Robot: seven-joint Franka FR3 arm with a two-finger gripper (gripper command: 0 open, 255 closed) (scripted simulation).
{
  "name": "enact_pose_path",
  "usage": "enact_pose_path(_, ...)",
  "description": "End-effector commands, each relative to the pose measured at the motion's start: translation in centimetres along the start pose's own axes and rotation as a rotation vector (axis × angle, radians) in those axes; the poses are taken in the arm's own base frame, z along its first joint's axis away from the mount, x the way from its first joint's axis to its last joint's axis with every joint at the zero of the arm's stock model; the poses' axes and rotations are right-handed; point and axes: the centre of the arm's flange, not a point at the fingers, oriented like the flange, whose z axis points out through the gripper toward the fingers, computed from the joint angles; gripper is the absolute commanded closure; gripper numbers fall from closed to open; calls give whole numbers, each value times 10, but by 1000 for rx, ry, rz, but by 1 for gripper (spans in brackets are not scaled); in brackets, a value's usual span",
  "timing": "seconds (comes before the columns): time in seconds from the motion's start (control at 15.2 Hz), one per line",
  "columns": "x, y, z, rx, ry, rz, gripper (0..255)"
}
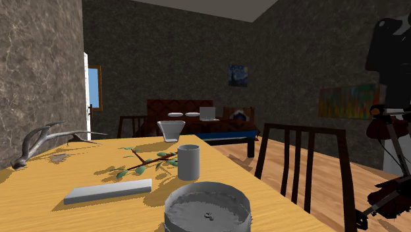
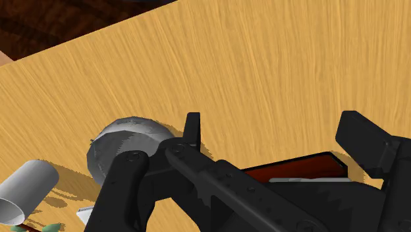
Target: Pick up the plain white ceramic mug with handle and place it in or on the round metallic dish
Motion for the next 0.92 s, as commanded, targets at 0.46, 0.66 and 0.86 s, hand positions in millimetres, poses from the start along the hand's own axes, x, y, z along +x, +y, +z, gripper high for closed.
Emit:
enact_pose_path(0.46, 53, 72, 25, 3, 5, 19, 0)
enact_pose_path(0.66, 75, 103, 35, 5, 7, 27, 0)
enact_pose_path(0.86, 97, 134, 46, 6, 10, 35, 0)
